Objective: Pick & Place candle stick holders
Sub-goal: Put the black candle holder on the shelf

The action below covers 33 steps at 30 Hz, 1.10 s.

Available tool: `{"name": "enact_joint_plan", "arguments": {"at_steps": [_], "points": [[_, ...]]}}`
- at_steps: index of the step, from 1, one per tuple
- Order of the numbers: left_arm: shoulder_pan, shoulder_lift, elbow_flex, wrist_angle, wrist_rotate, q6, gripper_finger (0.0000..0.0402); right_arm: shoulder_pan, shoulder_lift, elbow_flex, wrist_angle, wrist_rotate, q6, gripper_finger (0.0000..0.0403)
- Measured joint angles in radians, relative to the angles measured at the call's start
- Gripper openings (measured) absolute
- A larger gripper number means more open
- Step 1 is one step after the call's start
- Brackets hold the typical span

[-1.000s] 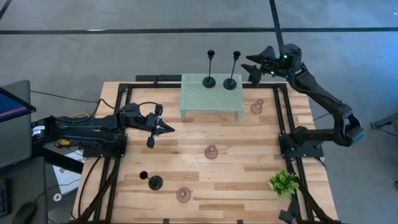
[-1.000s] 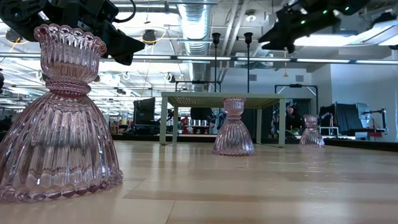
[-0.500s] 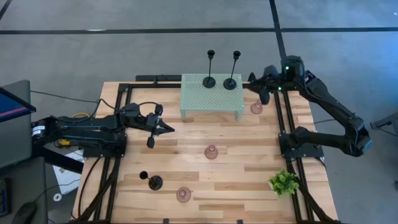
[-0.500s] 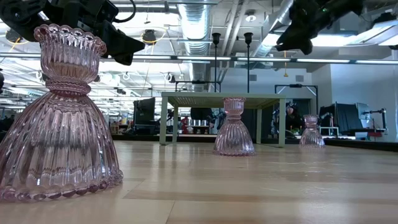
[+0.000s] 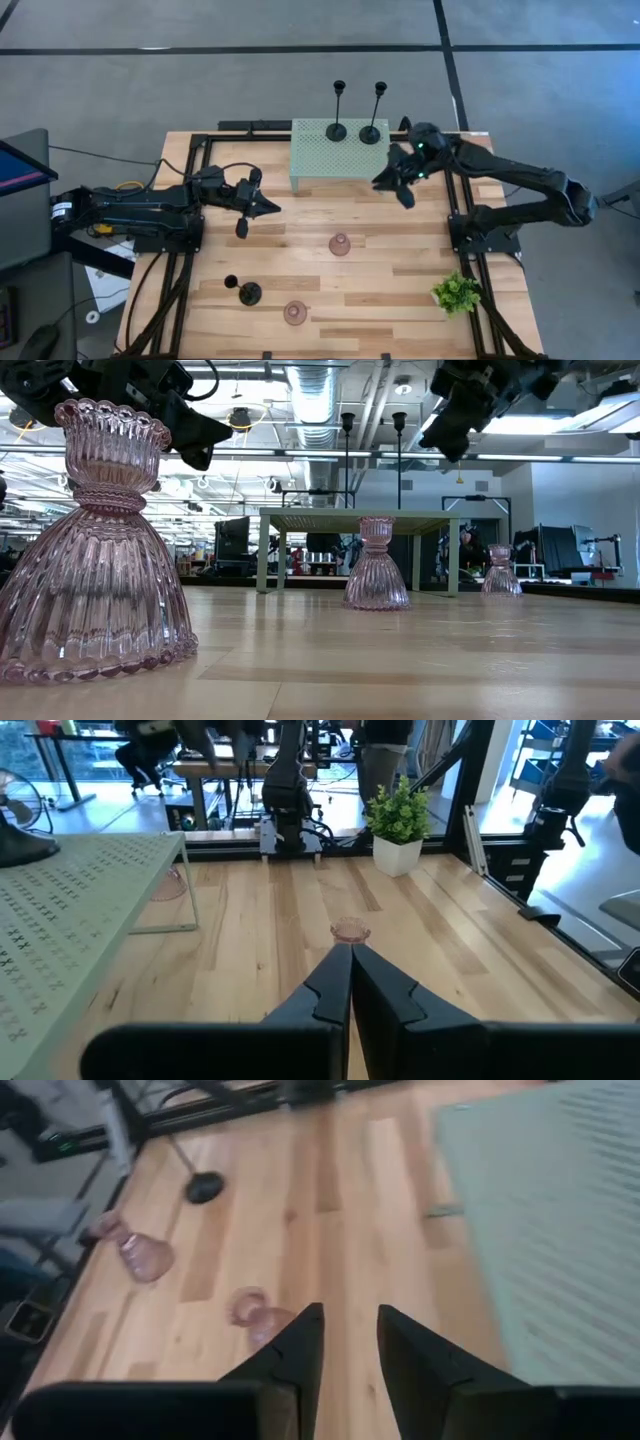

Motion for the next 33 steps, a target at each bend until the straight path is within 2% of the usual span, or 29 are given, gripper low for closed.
{"name": "enact_joint_plan", "arguments": {"at_steps": [5, 9, 16, 22, 27, 33], "points": [[0.000, -0.037, 0.000, -0.023, 0.024, -0.045, 0.0011, 0.103, 0.072, 0.000, 0.104, 0.001, 0.000, 0.0082], [0.000, -0.097, 0.000, -0.097, 0.112, -0.061, 0.0011, 0.157, 0.129, 0.000, 0.192, 0.001, 0.000, 0.0078], [0.000, -0.202, 0.000, -0.258, 0.261, -0.178, 0.0011, 0.192, 0.227, 0.000, 0.289, 0.002, 0.000, 0.0076], [0.000, -0.284, 0.000, -0.505, 0.268, -0.210, 0.0005, 0.191, 0.292, -0.001, 0.329, 0.003, 0.032, 0.0076], [-0.001, -0.305, 0.000, -0.705, 0.268, -0.232, 0.0005, 0.192, 0.314, -0.001, 0.353, 0.002, 0.046, 0.0075], [-0.055, -0.304, -0.001, -0.731, 0.267, -0.208, 0.0004, 0.204, 0.316, -0.001, 0.366, 0.002, 0.059, 0.0075]]}}
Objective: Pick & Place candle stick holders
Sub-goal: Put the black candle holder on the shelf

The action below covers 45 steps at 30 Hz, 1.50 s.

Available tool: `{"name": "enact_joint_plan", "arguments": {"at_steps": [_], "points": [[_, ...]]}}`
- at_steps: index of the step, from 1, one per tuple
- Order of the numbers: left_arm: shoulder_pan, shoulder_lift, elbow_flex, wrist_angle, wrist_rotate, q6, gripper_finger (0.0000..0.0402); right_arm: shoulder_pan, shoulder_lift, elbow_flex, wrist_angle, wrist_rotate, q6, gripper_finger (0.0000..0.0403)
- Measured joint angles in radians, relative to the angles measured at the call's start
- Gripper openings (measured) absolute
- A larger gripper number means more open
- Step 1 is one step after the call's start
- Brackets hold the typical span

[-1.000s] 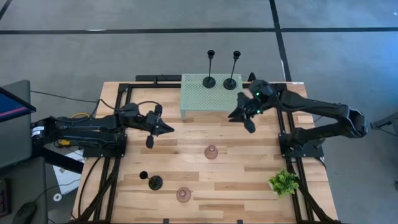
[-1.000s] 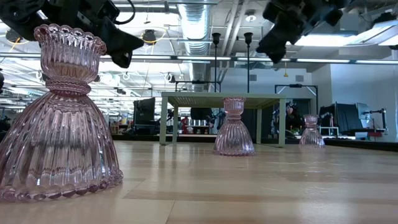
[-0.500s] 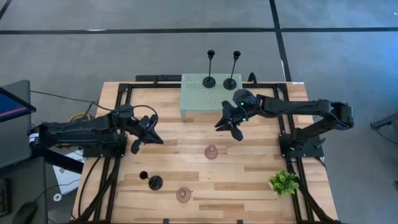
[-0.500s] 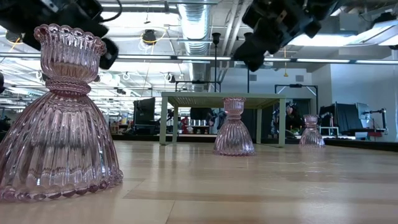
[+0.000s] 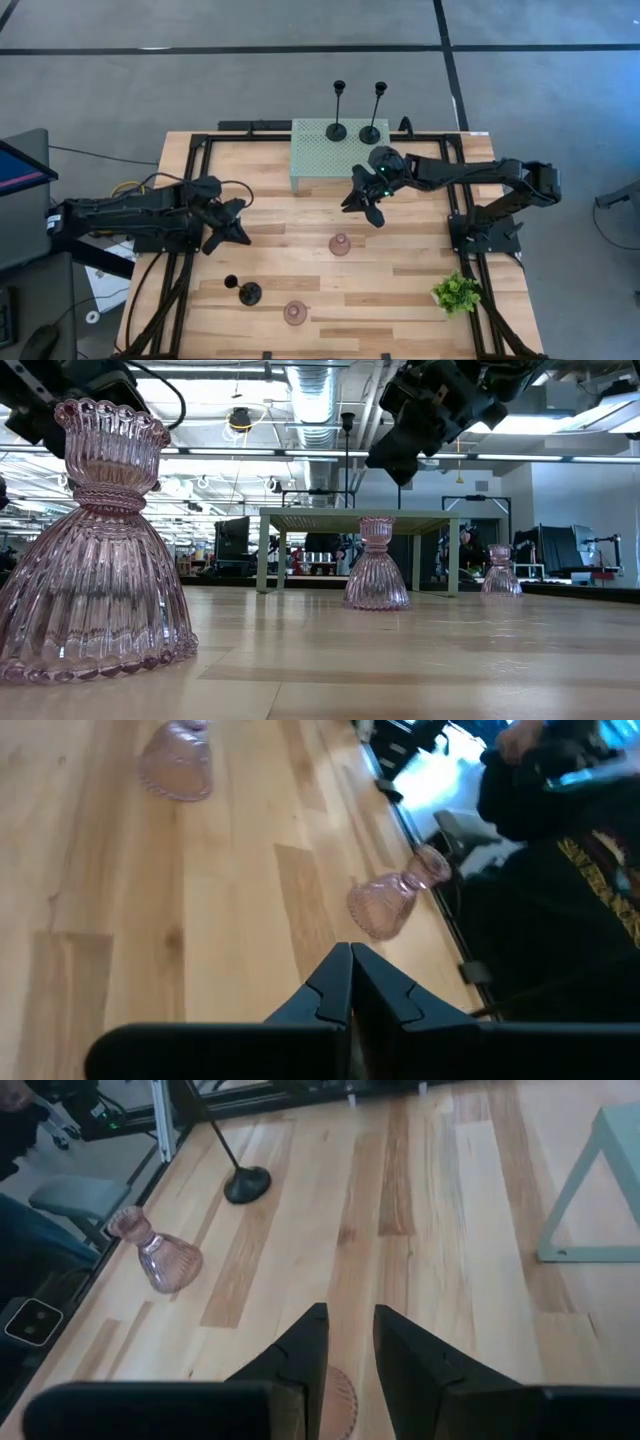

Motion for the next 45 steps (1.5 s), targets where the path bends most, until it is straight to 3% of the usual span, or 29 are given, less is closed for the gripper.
{"name": "enact_joint_plan", "arguments": {"at_steps": [7, 14, 27, 33, 45], "points": [[-0.151, 0.001, 0.000, 0.061, -0.168, 0.010, 0.0004, 0.024, 0.000, 0.000, 0.018, 0.000, 0.002, 0.0075], [-0.359, 0.000, 0.000, 0.159, -0.260, -0.021, 0.0003, 0.028, 0.000, 0.000, 0.019, 0.000, 0.002, 0.0075], [-0.715, 0.026, -0.001, 0.143, -0.607, -0.143, 0.0003, 0.028, 0.000, 0.000, 0.071, -0.001, 0.013, 0.0075], [-0.825, 0.053, -0.001, 0.019, -0.769, -0.261, 0.0003, 0.032, 0.000, 0.000, 0.120, -0.001, 0.054, 0.0075], [-0.916, 0.141, -0.001, 0.056, -0.780, -0.252, 0.0008, 0.032, 0.000, 0.000, 0.155, -0.001, 0.055, 0.0075]]}}
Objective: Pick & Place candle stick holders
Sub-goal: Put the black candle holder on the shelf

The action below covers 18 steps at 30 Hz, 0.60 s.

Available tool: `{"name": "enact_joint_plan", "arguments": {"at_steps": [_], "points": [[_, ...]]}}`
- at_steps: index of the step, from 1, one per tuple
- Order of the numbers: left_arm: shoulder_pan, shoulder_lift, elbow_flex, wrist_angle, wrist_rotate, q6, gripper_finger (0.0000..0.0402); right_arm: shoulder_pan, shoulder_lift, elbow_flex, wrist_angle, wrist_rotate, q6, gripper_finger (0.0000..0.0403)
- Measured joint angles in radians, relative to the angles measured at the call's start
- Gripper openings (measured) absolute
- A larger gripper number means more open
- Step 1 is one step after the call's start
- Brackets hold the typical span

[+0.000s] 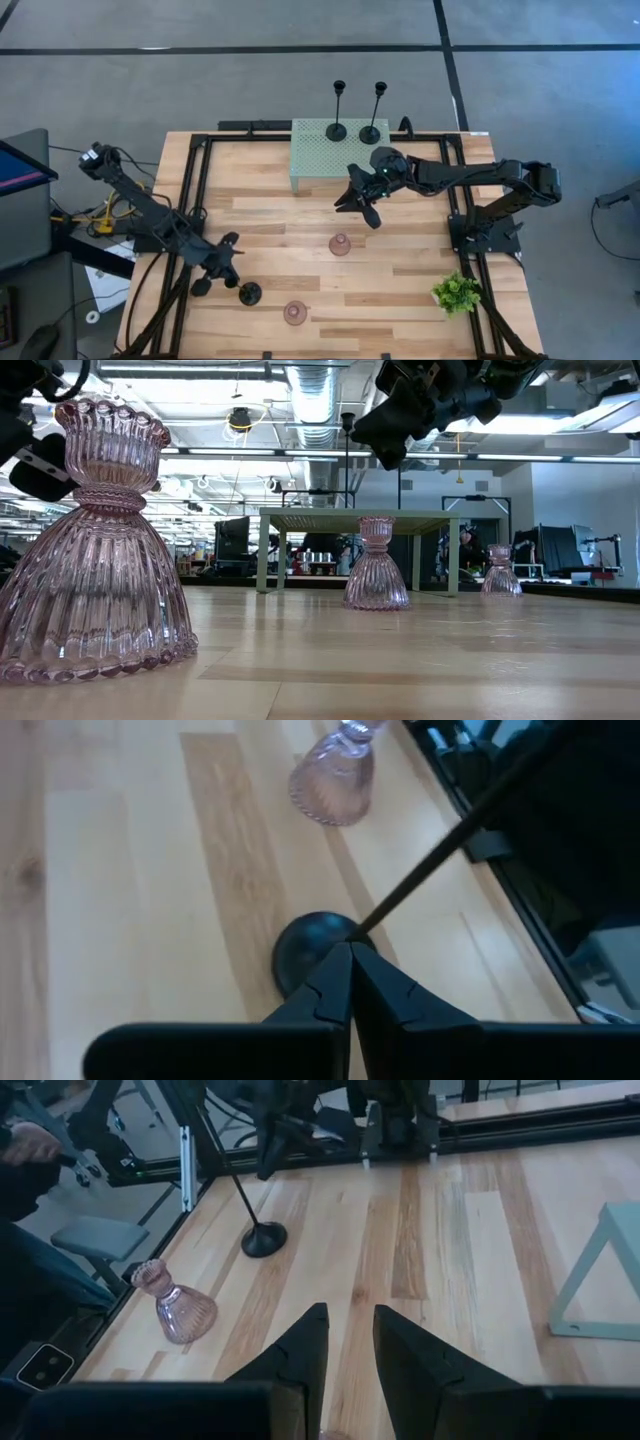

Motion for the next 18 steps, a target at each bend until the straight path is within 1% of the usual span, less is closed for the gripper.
{"name": "enact_joint_plan", "arguments": {"at_steps": [9, 12, 18], "points": [[-0.001, 0.055, 0.000, 0.021, 0.000, 0.005, 0.0011, 0.000, 0.000, 0.000, 0.006, 0.000, 0.000, 0.0075], [0.000, 0.077, 0.000, 0.030, 0.000, 0.005, 0.0019, 0.000, 0.000, 0.000, 0.006, 0.000, 0.000, 0.0075], [0.000, 0.110, 0.000, 0.073, 0.000, 0.005, 0.0049, 0.000, 0.000, 0.000, 0.028, 0.000, 0.000, 0.0075]]}}
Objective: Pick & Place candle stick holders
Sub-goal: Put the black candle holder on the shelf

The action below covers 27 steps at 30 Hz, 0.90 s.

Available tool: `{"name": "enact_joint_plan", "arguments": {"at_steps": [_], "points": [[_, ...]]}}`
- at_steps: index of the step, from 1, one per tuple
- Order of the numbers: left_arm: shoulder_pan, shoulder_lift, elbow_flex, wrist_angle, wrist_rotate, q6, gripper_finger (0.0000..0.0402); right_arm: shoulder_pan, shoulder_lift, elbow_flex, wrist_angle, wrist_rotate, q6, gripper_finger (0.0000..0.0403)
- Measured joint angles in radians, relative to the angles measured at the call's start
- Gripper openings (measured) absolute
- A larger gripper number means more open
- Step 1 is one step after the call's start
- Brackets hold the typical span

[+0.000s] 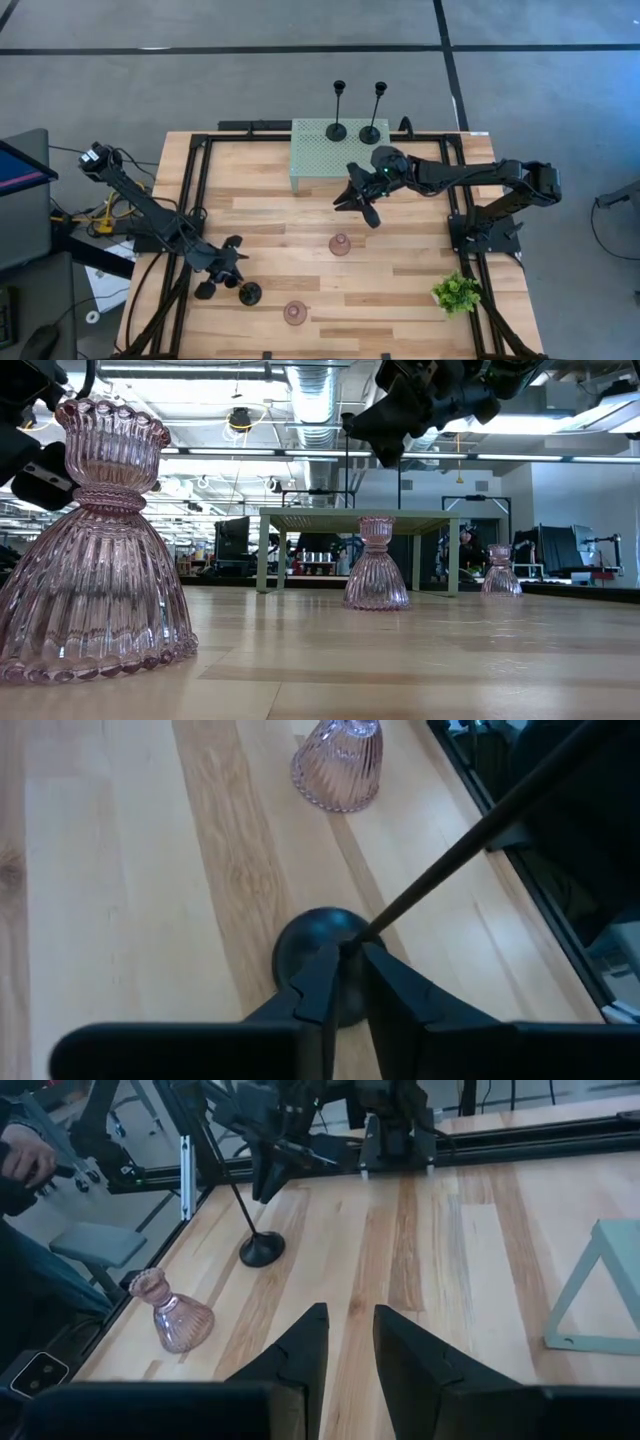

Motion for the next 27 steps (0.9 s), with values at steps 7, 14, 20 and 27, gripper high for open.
{"name": "enact_joint_plan", "arguments": {"at_steps": [7, 14, 20, 27], "points": [[0.000, 0.004, 0.000, 0.050, 0.000, 0.000, 0.0085, 0.000, 0.000, 0.000, 0.031, 0.000, 0.000, 0.0075], [0.000, 0.004, 0.000, 0.112, 0.000, 0.000, 0.0113, 0.000, 0.000, 0.000, 0.029, 0.000, 0.000, 0.0075], [0.000, 0.004, 0.000, 0.115, 0.021, 0.000, 0.0137, 0.000, 0.000, 0.000, 0.028, 0.000, 0.000, 0.0075], [0.000, 0.004, 0.000, 0.121, 0.097, 0.000, 0.0158, 0.000, 0.000, 0.000, 0.026, 0.000, 0.000, 0.0075]]}}
